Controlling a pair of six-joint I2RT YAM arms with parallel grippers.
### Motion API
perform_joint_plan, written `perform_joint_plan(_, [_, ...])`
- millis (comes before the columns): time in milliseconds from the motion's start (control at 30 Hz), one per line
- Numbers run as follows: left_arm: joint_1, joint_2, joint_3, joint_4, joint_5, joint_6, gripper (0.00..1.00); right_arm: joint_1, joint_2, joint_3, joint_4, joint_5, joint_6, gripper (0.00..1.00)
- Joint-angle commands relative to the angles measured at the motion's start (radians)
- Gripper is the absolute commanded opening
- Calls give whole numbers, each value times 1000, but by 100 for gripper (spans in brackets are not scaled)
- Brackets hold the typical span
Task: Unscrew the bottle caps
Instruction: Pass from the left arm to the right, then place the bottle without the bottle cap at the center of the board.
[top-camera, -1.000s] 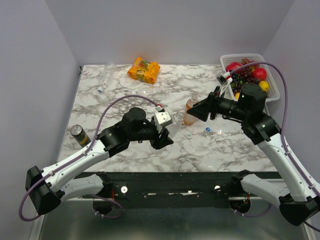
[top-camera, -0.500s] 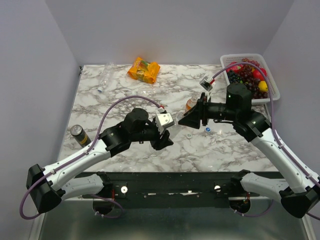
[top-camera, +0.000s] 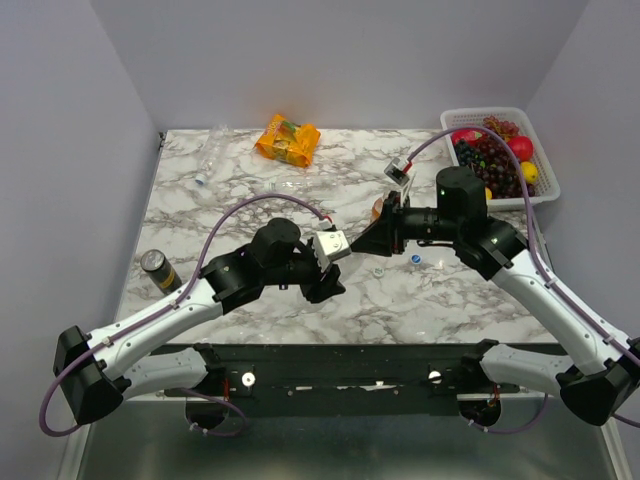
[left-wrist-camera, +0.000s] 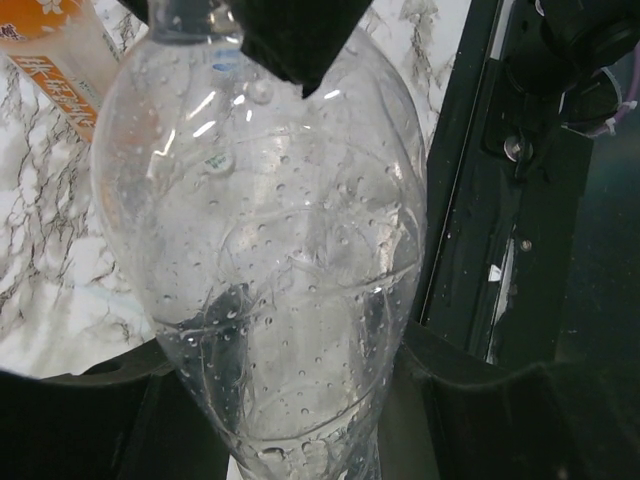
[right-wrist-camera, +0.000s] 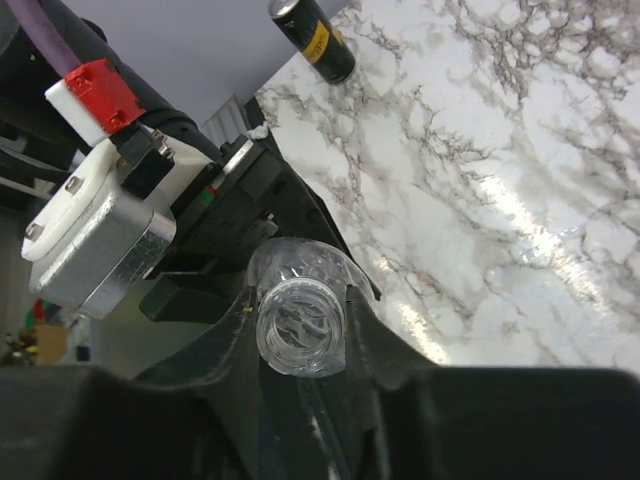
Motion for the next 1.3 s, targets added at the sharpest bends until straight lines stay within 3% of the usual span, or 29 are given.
perform_joint_plan(0, [-6, -2, 33, 9, -34, 8, 38, 18, 3, 24, -11, 18, -16, 14])
perform_joint_plan(100, [-7, -8, 33, 10, -57, 8, 48, 18, -14, 17, -8, 52, -21, 1])
perform_joint_plan(233, [-6, -35, 25, 23, -112, 2, 83, 18, -69, 19, -5, 128, -30, 1])
perform_joint_plan(300, [-6, -63, 18, 41, -138, 0, 91, 18, -112, 20, -8, 171, -39, 1])
perform_joint_plan(333, [-6, -75, 8, 49, -140, 0, 99, 18, -128, 24, -15, 187, -42, 1])
perform_joint_plan(533, [7, -184, -13, 92, -109, 5, 99, 18, -241, 59, -102, 410, -75, 1])
perform_joint_plan(667, [19, -283, -47, 148, -173, -3, 99, 18, -270, 109, -144, 730, -98, 1])
perform_joint_plan(867, [46, -347, -81, 179, -319, -15, 99, 18, -316, 123, -5, 973, -113, 1])
perform_joint_plan(1167, [143, -311, -65, 162, -370, -125, 99, 14, -154, 319, 21, 1280, -324, 1])
perform_joint_plan(1267, [175, -314, -62, 162, -359, -141, 99, -14, -102, 350, 28, 1302, -386, 1])
